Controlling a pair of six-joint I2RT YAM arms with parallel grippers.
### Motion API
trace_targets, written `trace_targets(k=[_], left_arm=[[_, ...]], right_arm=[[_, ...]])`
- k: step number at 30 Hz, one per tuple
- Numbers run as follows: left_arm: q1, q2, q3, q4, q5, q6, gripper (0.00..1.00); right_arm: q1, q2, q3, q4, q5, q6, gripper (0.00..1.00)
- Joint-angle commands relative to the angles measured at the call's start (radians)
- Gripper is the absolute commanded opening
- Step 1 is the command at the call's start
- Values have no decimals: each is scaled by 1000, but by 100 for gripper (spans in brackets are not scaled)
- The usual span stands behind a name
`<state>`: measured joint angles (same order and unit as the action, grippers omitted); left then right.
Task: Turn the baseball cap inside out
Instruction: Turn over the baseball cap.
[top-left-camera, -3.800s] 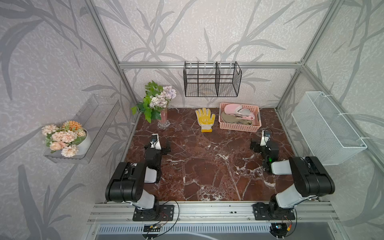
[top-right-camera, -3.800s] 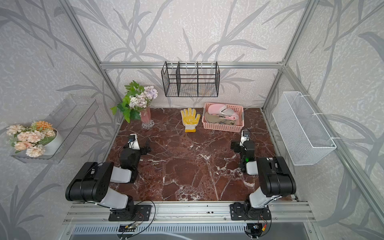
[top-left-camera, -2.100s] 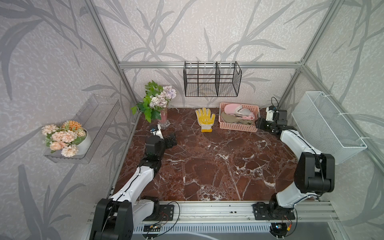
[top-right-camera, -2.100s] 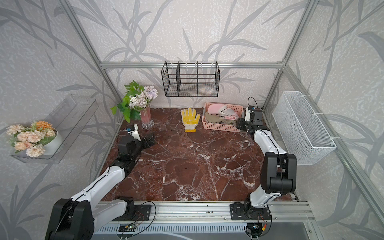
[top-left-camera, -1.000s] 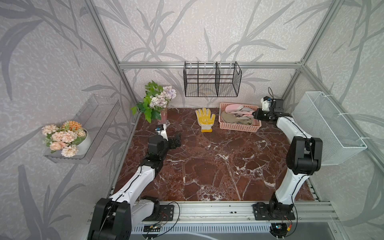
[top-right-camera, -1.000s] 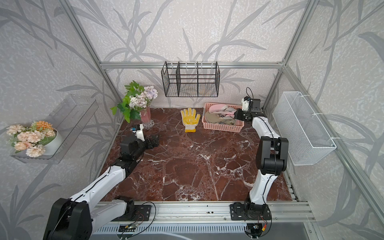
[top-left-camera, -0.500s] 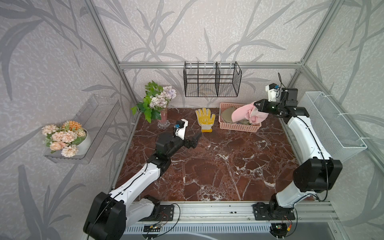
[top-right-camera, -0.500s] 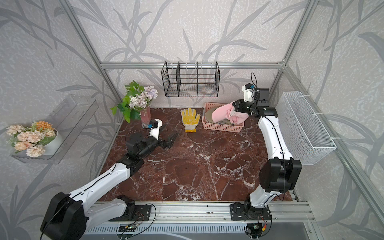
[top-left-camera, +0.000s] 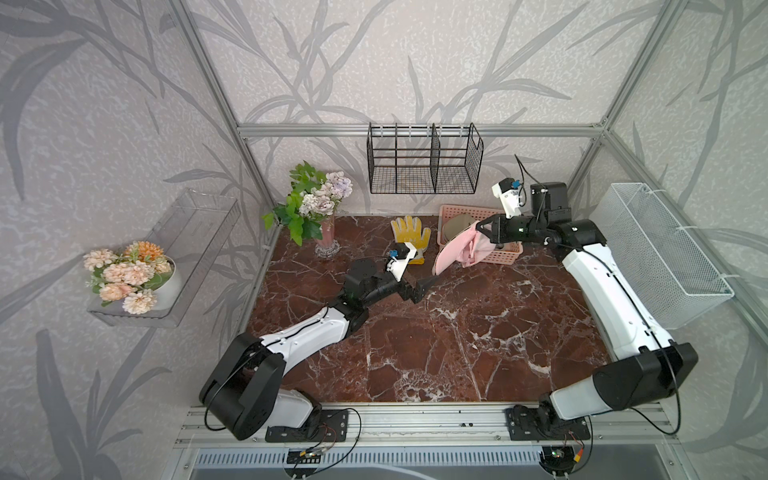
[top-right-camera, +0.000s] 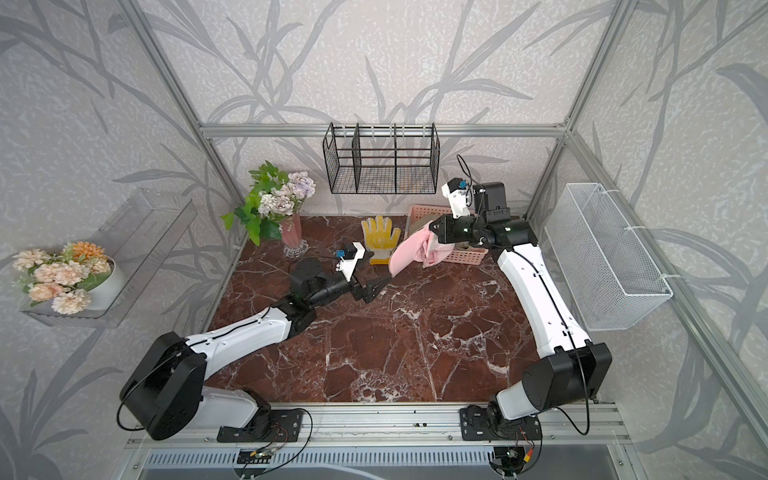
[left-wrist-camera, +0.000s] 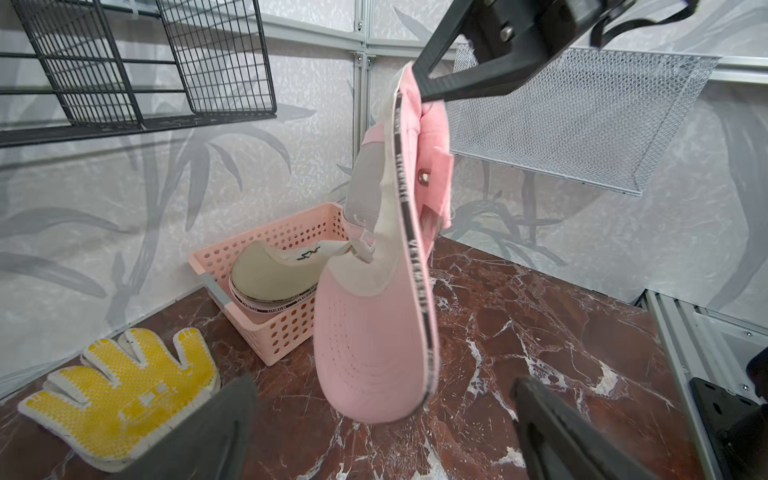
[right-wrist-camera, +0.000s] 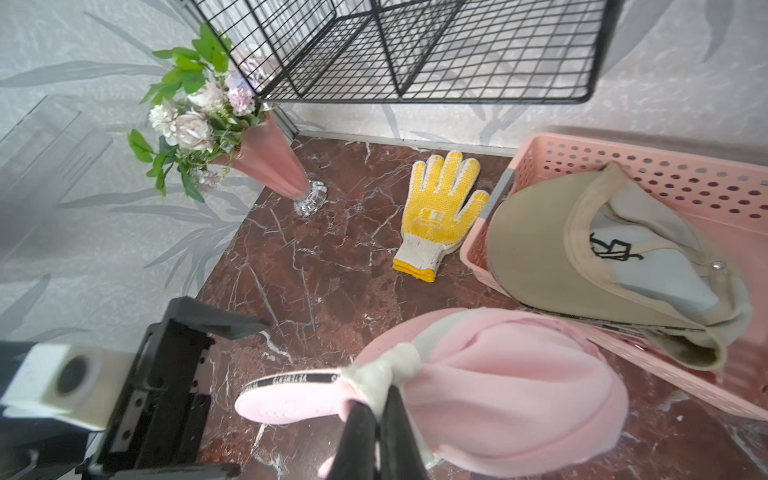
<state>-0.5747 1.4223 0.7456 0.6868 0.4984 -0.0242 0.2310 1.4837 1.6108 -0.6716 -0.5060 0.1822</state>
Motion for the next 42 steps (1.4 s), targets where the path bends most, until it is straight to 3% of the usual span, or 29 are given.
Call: trace_targets(k=[1,3,7,9,15,19,23,27,31,35,42], left_arm=[[-16,24,2,126,-8,-27,100],[-28,38,1,141,9,-26,91],[-44,62,18,120,20,-28,59],[-49,72,12,125,7,-33,58],[-55,79,-37,182,-35,-61,35],[-57,83,-50,194,-26,-75,0],[-59,52,-23,100,4,-85,0],[-58,6,59,-139,57,-97,0],[-59,-14,137,-332,98,-158,0],[-58,-44,139,-383,133,-218,0],[-58,-120,97,-463,112,-217,0]], right_arm=[[39,-31,-40,67,4,42,0],[65,-38,-58,79,-4,52,0],[97,-48,-91,100,-3,82,0],[102,-55,-104,110,-11,93,0],[104,-83,-149,150,-54,141,0],[105,-104,-185,175,-68,161,0],[105,-121,-243,198,-60,168,3],[112,-137,-322,207,-26,140,31],[154,-135,-393,207,75,97,50],[205,-122,-443,204,219,67,54],[223,-123,-519,221,609,108,56]])
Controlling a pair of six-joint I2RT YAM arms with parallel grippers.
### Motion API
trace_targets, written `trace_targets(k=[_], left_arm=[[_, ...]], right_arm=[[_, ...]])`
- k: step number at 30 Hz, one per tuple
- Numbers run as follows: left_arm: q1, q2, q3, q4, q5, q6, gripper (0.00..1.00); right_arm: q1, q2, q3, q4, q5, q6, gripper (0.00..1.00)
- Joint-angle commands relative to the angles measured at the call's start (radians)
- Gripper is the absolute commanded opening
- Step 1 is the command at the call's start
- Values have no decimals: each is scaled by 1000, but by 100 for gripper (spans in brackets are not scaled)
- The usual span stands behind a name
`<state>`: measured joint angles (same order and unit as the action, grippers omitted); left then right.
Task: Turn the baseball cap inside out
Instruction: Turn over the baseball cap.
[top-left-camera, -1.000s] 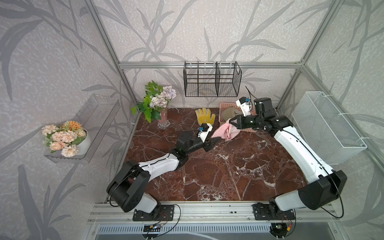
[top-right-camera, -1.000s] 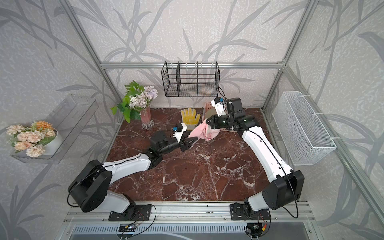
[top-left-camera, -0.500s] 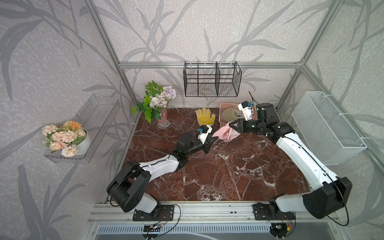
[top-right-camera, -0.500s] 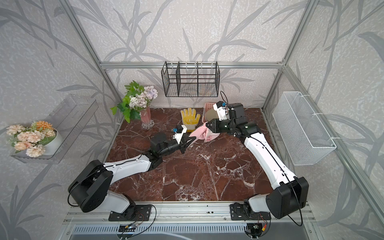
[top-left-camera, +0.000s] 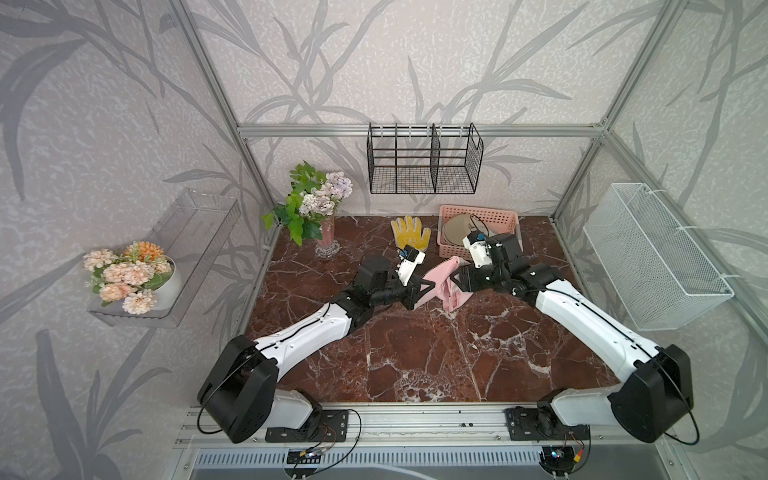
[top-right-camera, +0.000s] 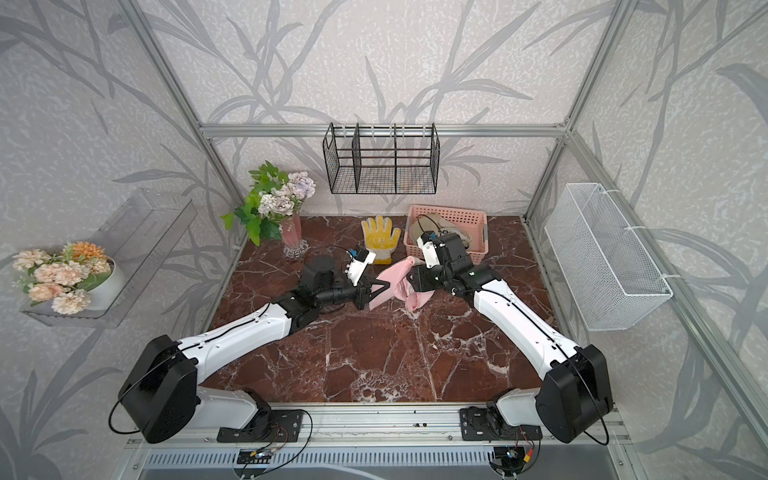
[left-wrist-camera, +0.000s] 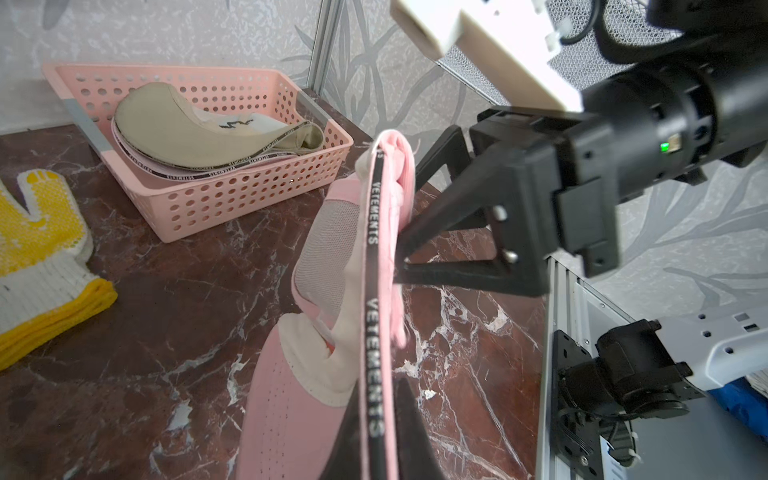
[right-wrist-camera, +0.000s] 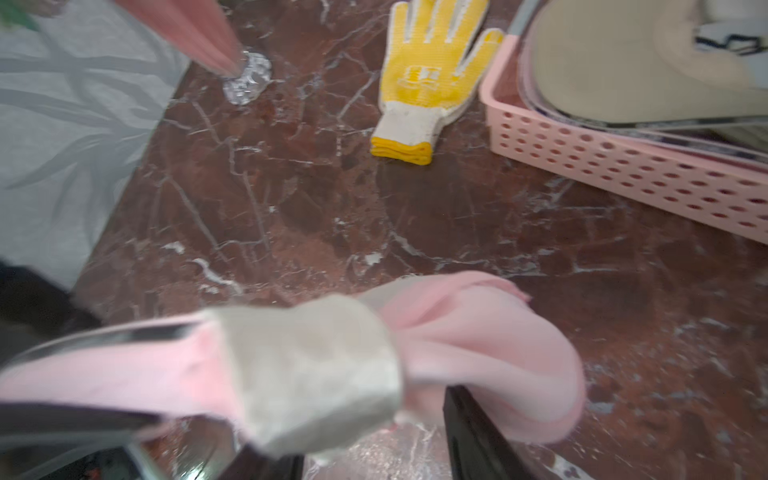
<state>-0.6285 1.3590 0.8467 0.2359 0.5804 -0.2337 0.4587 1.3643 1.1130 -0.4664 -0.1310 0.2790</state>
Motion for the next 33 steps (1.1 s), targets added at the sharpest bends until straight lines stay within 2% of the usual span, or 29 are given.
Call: trace_targets(k=[1,8,13,19,23,28,33], left_arm=[[-5,-66,-5,-34,16,-4,0],[-1,-120,-9,-147,-61,22,0],[4,-115,15,-212,-88,6,0],[5,-68,78,-298,-109,-52,0],[5,-31,84,-298,-116,-86,0],[6,36,109,-317,-103,-127,0],[7,83,116,-301,-100,-177,0]], right_arm=[[-5,-5,-26,12,284,15,56],[-31,22,-27,-53,493,33,59],[-35,22,-19,-97,536,-2,62],[-35,-24,-36,-125,534,-116,69],[-34,-61,-47,-150,285,-216,75],[-34,-128,-74,-167,123,-207,75],[-29,-184,-108,-152,-288,-233,74]])
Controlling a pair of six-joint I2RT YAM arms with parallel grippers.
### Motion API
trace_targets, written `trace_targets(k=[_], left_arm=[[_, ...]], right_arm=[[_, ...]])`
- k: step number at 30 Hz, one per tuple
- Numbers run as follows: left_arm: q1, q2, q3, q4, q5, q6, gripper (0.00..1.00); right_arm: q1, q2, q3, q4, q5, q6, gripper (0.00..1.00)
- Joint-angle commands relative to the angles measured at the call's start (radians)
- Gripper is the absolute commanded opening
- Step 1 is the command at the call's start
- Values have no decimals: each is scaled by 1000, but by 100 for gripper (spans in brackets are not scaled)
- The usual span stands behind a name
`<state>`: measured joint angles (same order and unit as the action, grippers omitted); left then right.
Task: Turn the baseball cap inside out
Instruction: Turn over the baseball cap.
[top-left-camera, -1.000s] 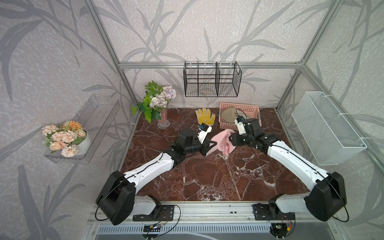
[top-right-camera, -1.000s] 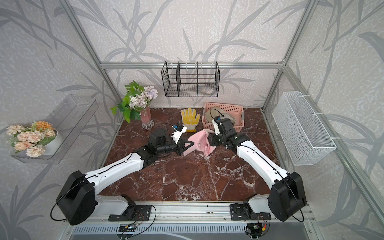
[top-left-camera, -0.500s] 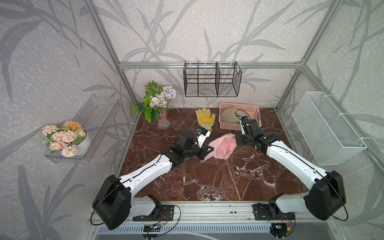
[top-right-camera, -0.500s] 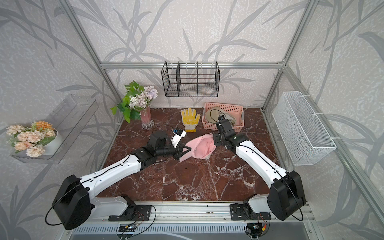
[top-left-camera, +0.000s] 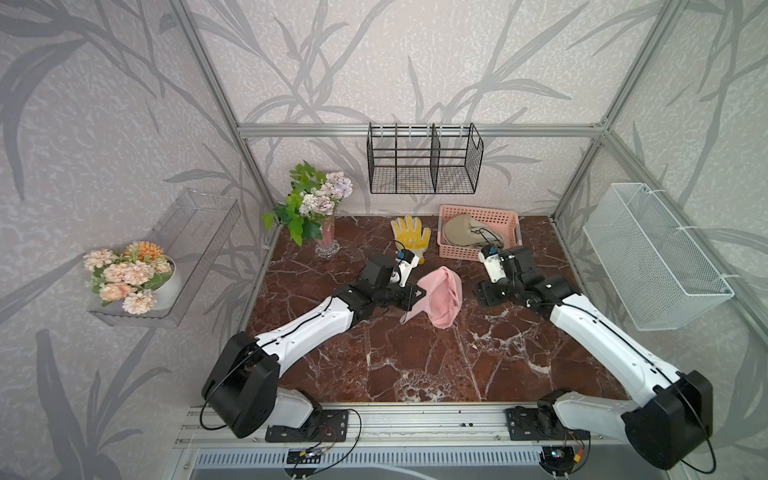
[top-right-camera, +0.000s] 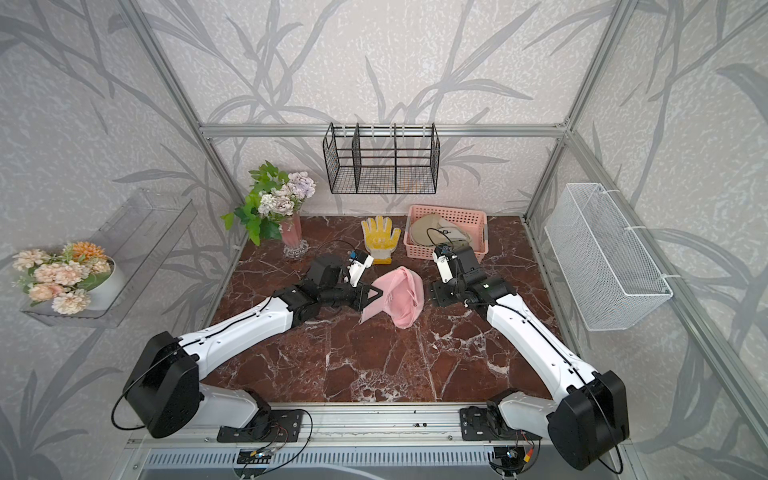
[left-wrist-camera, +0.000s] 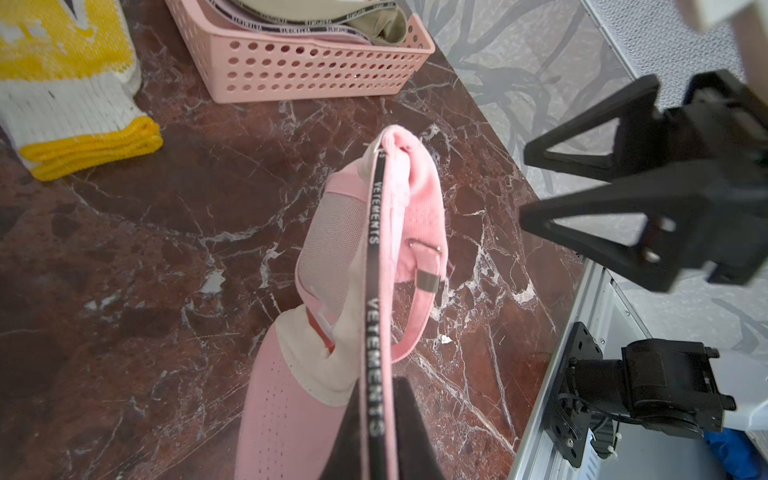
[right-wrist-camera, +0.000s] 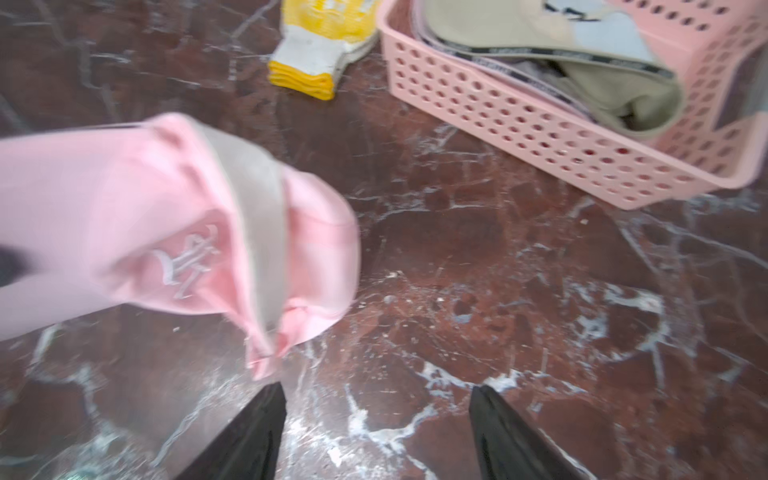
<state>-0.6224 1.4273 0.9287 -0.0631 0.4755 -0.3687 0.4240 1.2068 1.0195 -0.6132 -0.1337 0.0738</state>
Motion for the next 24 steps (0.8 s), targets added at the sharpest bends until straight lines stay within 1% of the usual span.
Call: trace_targets(k=[1,2,5,8,11,15,17,20,22,23,24], left_arm=[[2,23,35,0,6,-45,0],[1,28,36,3,8,-45,0],[2,35,30,17,15,-44,0],[2,42,23,32,33,-38,0],[1,48,14,43,69,-4,0],[1,51,-11,63,98,33,0],[2,53,-21,73,118,47,0],[1,55,-31,83,142,68,0],[1,56,-38,93,159,80,0],[2,57,-45,104,164,83,1],[2,58,-52,116,166,83,3]], right_arm=[[17,-24,-21,6,-337,-21,73],[38,-20,-27,28,-324,-1,73],[103,10,-58,101,-141,54,75],[121,76,-59,156,-44,116,75],[133,108,-66,229,59,162,76],[131,127,-56,281,117,141,77],[130,149,-35,283,131,108,79],[127,194,-6,295,148,70,79],[120,232,9,306,127,38,73],[115,253,22,303,114,30,64],[112,271,33,298,110,30,51]])
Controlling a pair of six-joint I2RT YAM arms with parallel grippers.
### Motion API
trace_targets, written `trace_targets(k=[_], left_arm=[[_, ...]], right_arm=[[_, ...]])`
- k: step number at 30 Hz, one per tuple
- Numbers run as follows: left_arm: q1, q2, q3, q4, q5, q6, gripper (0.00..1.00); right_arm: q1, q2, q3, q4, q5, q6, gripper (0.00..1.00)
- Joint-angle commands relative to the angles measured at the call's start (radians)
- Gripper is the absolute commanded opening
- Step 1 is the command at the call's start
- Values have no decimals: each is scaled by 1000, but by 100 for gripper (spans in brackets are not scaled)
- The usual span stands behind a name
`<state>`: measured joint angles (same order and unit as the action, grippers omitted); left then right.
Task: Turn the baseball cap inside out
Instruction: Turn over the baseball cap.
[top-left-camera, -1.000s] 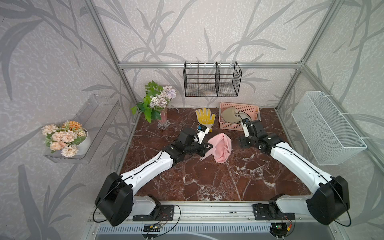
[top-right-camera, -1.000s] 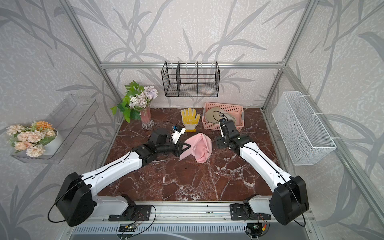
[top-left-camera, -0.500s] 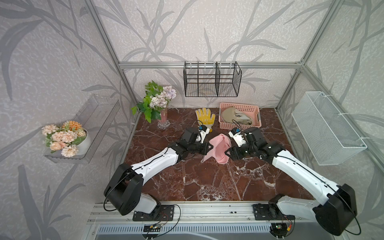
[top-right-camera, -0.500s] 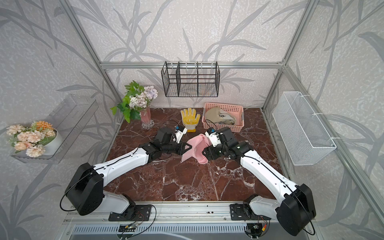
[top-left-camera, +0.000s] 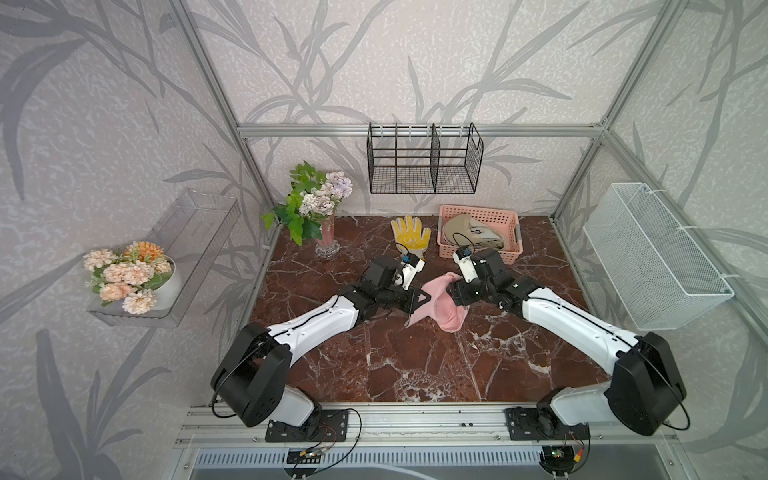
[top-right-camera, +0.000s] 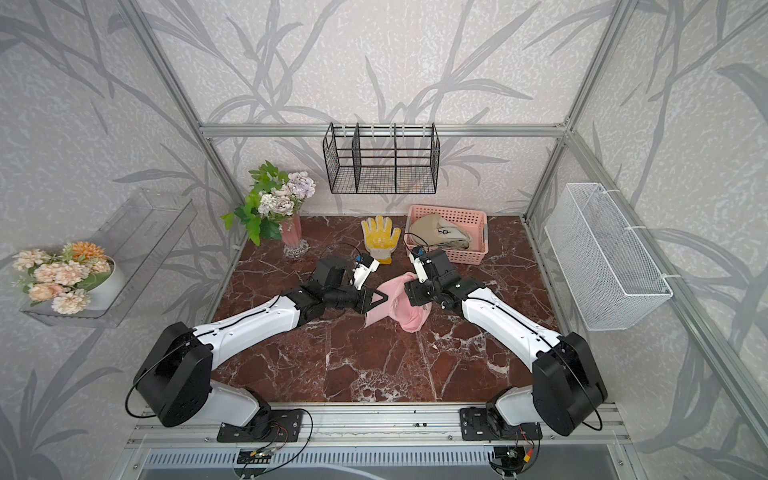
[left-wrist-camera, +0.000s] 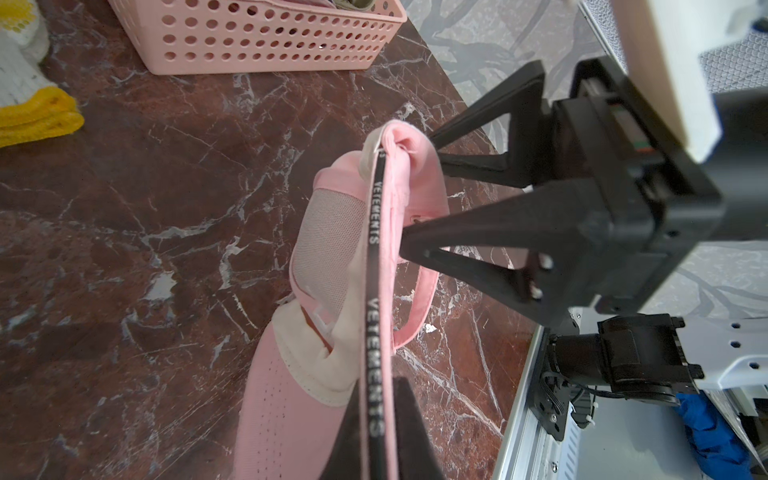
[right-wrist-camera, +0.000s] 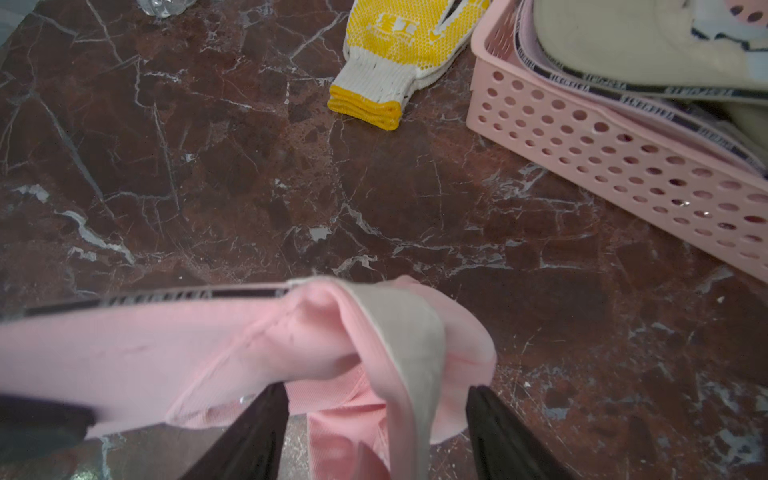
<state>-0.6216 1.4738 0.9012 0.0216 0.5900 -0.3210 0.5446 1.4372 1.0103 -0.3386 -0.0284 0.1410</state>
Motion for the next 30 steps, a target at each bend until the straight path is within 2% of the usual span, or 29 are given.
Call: trace_targets(k=[1,2,3,5,8,11,17,18,21,24,27,30], left_arm=[[1,10,-35,48,53,34,7],[0,11,-52,69,51,31,14],[1,10,-71,98,49,24,21],[2,8,-110,149,43,16,33],[0,0,-178,252,48,-8,48],[-1,-16,-239,359,50,-43,52],[0,-51,-330,551,27,-88,39],[-1,-47,-335,567,27,-87,32],[0,-31,-318,557,33,-82,1],[-1,-36,-297,510,26,-81,0],[1,-52,-257,380,12,-84,0],[3,-57,-193,233,28,-85,0]], right_arm=[[-12,52,48,20,-5,-32,36],[-19,62,51,18,-18,-21,23],[-24,66,45,28,-30,-5,14],[-30,63,20,57,-64,17,5],[-35,52,-19,99,-85,58,0],[-36,48,-37,113,-94,81,0],[-37,51,-33,100,-119,81,0],[-38,49,-33,101,-126,80,0],[-41,42,-32,94,-118,74,8],[-53,36,-34,66,-53,67,14],[-83,41,-27,18,32,63,15],[-106,60,-10,-49,145,67,25]])
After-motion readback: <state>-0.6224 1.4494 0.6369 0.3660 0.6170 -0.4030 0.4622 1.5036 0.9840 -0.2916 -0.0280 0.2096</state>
